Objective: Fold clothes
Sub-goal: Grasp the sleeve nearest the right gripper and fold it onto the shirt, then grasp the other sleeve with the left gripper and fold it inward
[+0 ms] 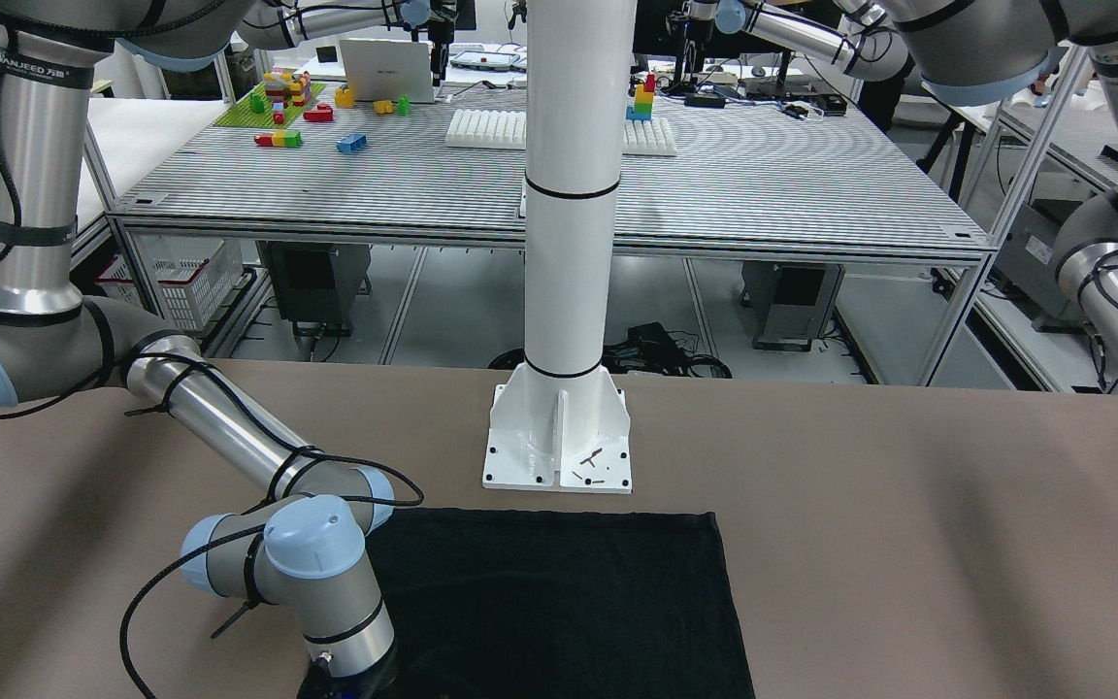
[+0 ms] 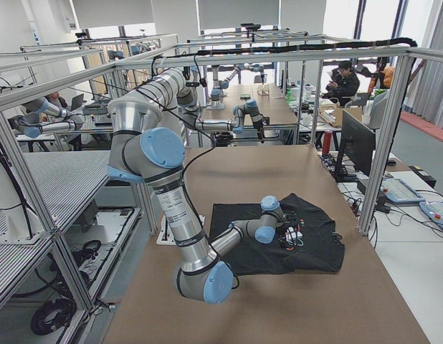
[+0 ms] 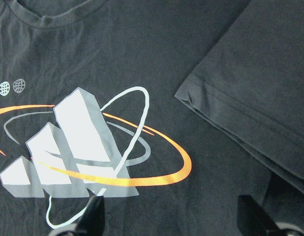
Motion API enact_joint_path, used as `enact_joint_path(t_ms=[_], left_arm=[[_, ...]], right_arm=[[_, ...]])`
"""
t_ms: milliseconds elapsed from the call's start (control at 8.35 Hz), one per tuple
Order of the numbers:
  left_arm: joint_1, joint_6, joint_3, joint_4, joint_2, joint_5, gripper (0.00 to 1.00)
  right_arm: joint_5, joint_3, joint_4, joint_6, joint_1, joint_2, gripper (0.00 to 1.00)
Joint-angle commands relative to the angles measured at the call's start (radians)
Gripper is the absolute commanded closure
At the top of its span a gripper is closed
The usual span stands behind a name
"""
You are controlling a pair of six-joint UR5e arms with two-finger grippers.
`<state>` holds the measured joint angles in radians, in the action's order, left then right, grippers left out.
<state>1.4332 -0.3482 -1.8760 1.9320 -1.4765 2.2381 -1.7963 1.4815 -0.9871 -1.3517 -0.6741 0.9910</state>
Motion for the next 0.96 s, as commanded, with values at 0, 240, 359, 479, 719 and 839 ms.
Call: enact_joint_path(t_ms=[0, 240, 359, 479, 719, 839], left_arm=[[-0.189, -0.333, 0.017, 0.019, -0.143, -0.011, 0.06], [-0.241, -0.362, 0.143, 0.069, -0.270, -0.011, 0.06], [-0.278, -0.368, 0.225, 0.138, -0.321, -0.011, 0.06], [-0.308, -0.458, 0.330, 0.230, -0.390, -0.009, 0.07], [-0.387, -0.685, 0.530, 0.461, -0.487, -0.052, 0.07], [-0.425, -0.751, 0.605, 0.535, -0.527, -0.116, 0.07]], right_arm=[[0.047, 0.008, 0.001, 0.003, 0.033, 0.018, 0.05], [0.049, 0.005, 0.001, 0.008, 0.033, 0.020, 0.05], [0.051, 0.010, 0.004, 0.008, 0.033, 0.027, 0.05], [0.051, 0.010, 0.005, 0.005, 0.033, 0.028, 0.05], [0.051, 0.013, 0.008, -0.001, 0.033, 0.026, 0.05], [0.051, 0.013, 0.010, -0.001, 0.033, 0.026, 0.05]])
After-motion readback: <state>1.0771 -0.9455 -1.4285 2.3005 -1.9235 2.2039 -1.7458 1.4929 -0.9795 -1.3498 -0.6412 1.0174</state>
